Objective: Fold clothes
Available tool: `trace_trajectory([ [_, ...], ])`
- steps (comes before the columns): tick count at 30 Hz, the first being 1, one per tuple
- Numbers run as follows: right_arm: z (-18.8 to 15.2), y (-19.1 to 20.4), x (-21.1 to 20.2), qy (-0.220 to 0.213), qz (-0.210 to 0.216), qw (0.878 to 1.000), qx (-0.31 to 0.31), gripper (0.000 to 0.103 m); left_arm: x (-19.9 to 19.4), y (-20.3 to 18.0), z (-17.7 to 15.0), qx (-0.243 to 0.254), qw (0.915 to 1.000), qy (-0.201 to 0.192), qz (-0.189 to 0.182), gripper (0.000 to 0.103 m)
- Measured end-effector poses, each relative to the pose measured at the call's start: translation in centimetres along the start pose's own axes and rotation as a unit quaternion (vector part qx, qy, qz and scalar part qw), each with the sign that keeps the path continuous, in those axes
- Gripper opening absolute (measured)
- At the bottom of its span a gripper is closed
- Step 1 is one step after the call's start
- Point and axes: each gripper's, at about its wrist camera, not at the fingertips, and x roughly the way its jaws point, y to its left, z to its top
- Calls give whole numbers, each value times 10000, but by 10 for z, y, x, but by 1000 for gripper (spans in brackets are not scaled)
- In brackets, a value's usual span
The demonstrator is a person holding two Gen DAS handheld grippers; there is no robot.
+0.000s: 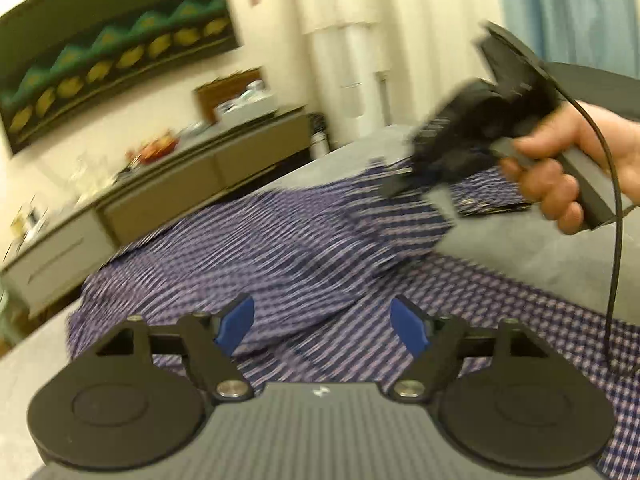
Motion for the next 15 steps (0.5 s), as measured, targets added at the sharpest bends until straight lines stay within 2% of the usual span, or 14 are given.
trace_trajectory([
  [4,-12,20,-5,132,236,9996,-104,7,18,-34,8,125,9997,-202,-102,86],
  [10,-20,41,-10,379,561,9972,-314,7,65,-77,22,442,9970,-47,634,87],
  [11,-21,43,-13,420,630,9965,-342,7,73,-79,24,424,9961,3,770,83],
  [12,-22,43,-15,448,693,9960,-347,7,82,-80,26,392,9951,85,899,53],
  [13,-21,42,-16,506,767,9952,-329,11,88,-79,27,296,9948,188,955,3],
  [14,-20,40,-16,595,850,9942,-298,16,92,-75,27,148,9949,309,948,8],
  [15,-18,37,-20,523,884,9945,-212,28,96,-71,27,0,9946,429,941,5],
])
